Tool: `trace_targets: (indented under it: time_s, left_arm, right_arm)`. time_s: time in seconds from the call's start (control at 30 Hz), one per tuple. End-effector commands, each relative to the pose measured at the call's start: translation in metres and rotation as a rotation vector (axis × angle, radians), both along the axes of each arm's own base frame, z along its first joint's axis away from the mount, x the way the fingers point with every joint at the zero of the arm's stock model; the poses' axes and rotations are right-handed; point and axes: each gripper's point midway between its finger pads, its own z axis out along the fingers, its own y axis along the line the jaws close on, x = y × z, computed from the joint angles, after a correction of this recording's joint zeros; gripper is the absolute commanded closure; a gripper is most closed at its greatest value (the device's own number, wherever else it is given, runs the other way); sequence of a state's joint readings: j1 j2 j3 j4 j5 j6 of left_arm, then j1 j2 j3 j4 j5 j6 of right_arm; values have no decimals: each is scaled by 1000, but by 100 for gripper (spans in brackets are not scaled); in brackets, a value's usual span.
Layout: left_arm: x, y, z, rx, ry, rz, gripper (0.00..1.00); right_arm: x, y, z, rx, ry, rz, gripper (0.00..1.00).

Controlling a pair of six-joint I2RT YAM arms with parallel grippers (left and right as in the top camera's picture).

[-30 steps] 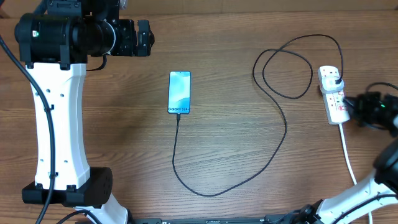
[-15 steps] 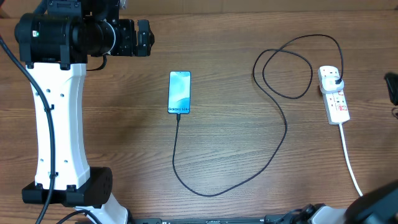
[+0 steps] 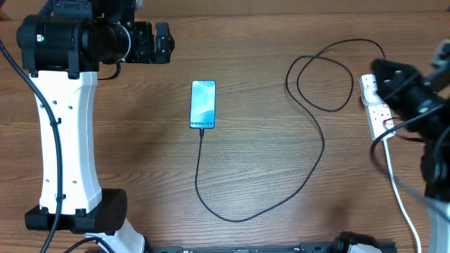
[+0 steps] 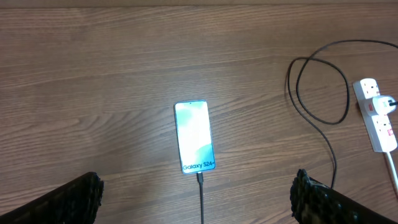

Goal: Plug charger to phone and switch on socket
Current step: 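Lift the right gripper away from the power strip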

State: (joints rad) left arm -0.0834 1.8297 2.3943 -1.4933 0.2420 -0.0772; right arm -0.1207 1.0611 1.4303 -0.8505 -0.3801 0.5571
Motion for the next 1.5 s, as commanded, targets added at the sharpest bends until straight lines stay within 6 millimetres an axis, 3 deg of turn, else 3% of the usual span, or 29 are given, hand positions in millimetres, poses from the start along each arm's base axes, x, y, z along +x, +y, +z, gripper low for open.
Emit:
trace_targets:
  time_s: [0.0,0.13,0.3,0.47,0.57,0.6,0.63,0.67,1.47]
  left_arm:
    - [1,0,-1,4,1,3,0]
    - [1,0,-1,4,1,3,0]
    - [1,0,-1,4,1,3,0]
    - [1,0,-1,4,1,3,0]
    - [1,0,-1,4,1,3,1]
    - [1,0,-1,4,1,3,0]
    - [1,0,-1,4,1,3,0]
    - [1,0,-1,4,1,3,0]
    - [1,0,-1,4,1,3,0]
  right_arm:
    - [-7,2,18,-177,-28,-108,96]
    - [-21,38,16,-308,-30,-26,96]
    - [-46,70,-13,-512,43,106,96]
    - [-74,71,-49,-687,179,174,89]
    - [-83,68,-61,-723,235,206,84]
    - [-84,67,-63,-728,243,208,72]
    - [-84,67,-63,-731,246,209,23]
    - [-84,67,-63,-732,245,208,0]
    - [-85,90,-65,-731,213,361,0]
